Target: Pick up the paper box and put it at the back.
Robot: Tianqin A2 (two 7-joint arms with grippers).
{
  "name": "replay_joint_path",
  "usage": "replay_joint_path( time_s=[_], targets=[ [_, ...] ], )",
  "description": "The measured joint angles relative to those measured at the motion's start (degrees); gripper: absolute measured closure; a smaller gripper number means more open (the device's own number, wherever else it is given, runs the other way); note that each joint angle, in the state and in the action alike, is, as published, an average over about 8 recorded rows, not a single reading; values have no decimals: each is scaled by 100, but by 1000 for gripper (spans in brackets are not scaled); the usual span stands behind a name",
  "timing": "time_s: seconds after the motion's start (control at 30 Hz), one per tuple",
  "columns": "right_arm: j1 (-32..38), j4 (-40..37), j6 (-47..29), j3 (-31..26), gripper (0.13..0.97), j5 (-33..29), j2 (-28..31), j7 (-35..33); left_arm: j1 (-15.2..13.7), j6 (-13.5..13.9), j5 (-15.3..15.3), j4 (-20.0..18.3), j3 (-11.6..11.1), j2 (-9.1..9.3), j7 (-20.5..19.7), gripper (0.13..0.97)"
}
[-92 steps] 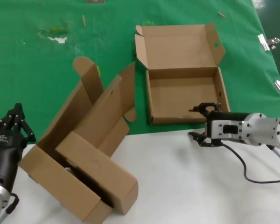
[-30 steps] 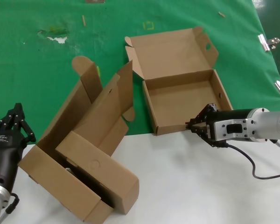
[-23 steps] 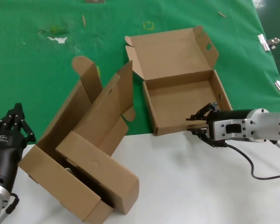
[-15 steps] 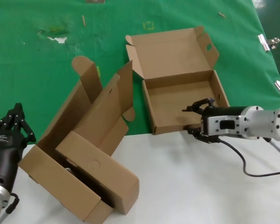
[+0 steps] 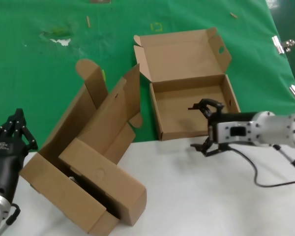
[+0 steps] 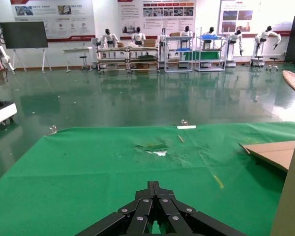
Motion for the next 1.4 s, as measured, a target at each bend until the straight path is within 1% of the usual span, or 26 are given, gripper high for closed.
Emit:
replay_joint_path(
  time_s=[0.2, 0.23, 0.37, 0.5, 0.93, 1.2, 1.4],
  targets=[
    [-372, 865, -168, 412, 400, 468, 610, 263, 0, 0, 0, 0, 0, 0, 0, 957],
    [-464, 1021, -164, 518, 400, 580, 714, 317, 0, 0, 0, 0, 0, 0, 0, 957],
    [-942, 1639, -73, 1024, 322, 1121, 1100, 503, 0, 0, 0, 0, 0, 0, 0, 957],
    [-1279, 1971, 51, 1339, 244, 1457, 1268, 593, 0, 0, 0, 0, 0, 0, 0, 957],
    [-1627, 2057, 636, 1514, 244, 1685, 888, 701, 0, 0, 0, 0, 0, 0, 0, 957],
    [-1932, 2149, 1107, 1681, 129, 1888, 606, 794, 0, 0, 0, 0, 0, 0, 0, 936],
    [-2162, 2219, 1463, 1806, 129, 2042, 393, 865, 0, 0, -1, 0, 0, 0, 1, 922]
  ],
)
